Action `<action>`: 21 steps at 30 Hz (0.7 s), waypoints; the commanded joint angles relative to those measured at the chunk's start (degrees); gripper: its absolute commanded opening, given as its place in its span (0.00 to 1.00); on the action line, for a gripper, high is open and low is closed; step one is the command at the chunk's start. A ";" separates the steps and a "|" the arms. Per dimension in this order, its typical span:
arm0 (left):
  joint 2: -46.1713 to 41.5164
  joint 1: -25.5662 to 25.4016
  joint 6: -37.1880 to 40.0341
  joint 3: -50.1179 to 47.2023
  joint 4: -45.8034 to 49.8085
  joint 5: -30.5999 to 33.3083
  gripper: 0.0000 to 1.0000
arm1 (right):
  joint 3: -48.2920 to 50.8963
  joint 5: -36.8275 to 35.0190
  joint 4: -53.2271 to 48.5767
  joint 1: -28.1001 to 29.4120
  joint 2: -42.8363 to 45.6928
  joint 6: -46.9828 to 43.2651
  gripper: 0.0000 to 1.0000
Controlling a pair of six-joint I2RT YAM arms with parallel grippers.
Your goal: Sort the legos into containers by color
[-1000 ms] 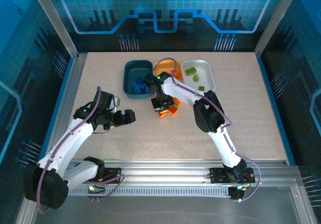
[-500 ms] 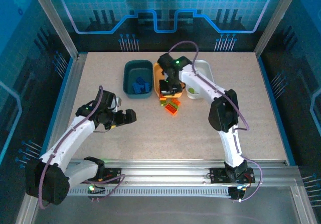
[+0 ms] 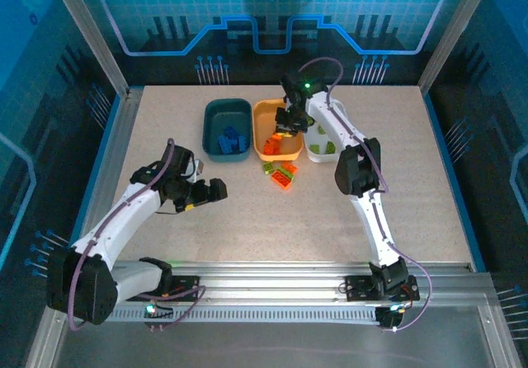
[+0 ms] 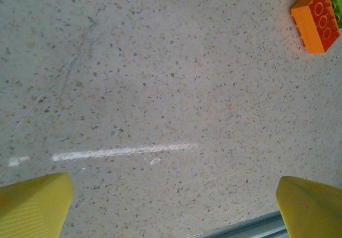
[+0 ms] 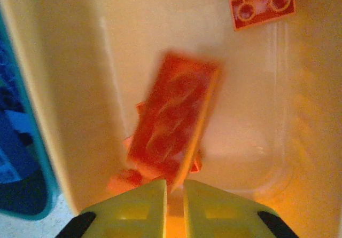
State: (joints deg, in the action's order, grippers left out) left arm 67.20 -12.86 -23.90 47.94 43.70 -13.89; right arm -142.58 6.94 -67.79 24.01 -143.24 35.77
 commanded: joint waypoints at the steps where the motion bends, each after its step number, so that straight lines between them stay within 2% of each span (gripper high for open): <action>1: 1.75 -0.46 -1.25 2.33 -1.43 -3.13 0.99 | -1.31 1.82 -1.72 -0.72 2.08 -0.39 0.22; 5: 4.04 -1.96 -2.42 2.94 -3.04 -3.42 0.99 | 6.51 -0.40 -1.78 -0.05 8.44 -3.37 0.30; 9: 5.91 -2.87 -3.55 3.19 -5.16 -3.94 0.99 | 21.22 -4.94 0.08 2.61 19.12 -6.75 0.40; 14: 7.98 -3.06 -4.18 3.83 -6.81 -4.55 0.99 | 36.31 -4.59 3.54 7.64 25.96 -11.41 0.48; 16: 8.40 -3.05 -4.23 4.32 -6.89 -4.39 0.99 | 38.24 -5.83 3.78 9.57 25.68 -13.35 0.49; 21: 8.26 -2.87 -3.72 5.71 -6.07 -3.86 0.99 | 34.61 -9.15 2.31 12.97 20.66 -16.59 0.49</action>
State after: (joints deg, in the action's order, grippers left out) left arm 75.35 -15.70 -27.11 51.57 37.54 -16.80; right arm -106.21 0.80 -65.12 36.49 -119.46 22.76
